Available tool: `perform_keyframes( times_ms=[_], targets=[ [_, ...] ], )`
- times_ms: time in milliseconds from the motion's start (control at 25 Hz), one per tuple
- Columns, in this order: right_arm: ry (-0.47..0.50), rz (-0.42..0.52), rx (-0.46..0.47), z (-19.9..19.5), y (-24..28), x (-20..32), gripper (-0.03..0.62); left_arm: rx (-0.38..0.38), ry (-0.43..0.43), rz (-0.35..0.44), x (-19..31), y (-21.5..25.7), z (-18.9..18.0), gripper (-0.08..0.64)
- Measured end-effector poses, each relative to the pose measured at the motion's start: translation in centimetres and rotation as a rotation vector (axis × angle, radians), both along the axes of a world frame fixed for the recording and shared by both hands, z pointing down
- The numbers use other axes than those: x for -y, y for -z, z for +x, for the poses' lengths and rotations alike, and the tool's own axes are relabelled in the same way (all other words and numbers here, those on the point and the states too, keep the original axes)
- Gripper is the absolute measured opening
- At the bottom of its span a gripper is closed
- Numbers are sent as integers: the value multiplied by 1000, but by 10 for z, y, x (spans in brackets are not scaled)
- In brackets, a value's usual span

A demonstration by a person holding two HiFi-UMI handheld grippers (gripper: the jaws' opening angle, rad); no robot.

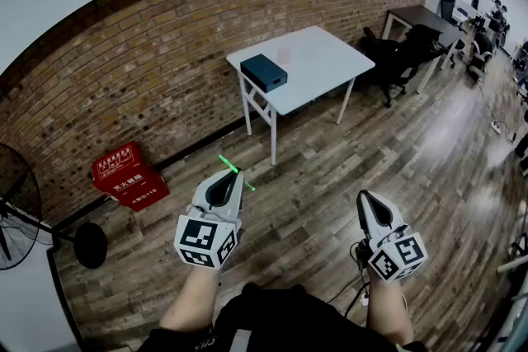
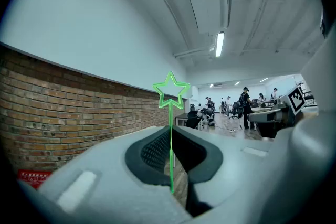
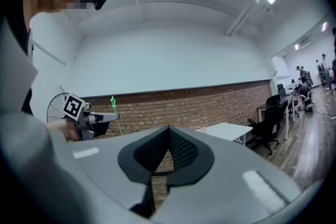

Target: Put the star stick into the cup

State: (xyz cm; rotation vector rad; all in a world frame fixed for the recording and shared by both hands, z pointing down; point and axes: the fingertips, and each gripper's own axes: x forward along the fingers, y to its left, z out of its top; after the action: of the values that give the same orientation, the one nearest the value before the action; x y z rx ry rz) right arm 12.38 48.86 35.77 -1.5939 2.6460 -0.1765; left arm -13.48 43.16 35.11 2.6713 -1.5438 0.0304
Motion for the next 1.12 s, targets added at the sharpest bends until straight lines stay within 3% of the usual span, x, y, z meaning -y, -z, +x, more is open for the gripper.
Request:
perform_keyframes(
  times_ms=[560, 800, 920, 1120],
  targets=[
    [-7, 42, -58, 8, 6, -1, -2, 21, -15, -79, 4, -32, 16, 12],
    [-47, -44, 113, 47, -15, 9, 0, 29, 11, -91, 17, -43, 33, 12],
    [-90, -59, 79, 70, -26, 11, 0, 16, 45, -83, 20, -43, 43, 12],
    [-79, -61, 1, 85, -38, 6, 0, -2, 81, -102, 11, -54, 58, 14]
  ],
)
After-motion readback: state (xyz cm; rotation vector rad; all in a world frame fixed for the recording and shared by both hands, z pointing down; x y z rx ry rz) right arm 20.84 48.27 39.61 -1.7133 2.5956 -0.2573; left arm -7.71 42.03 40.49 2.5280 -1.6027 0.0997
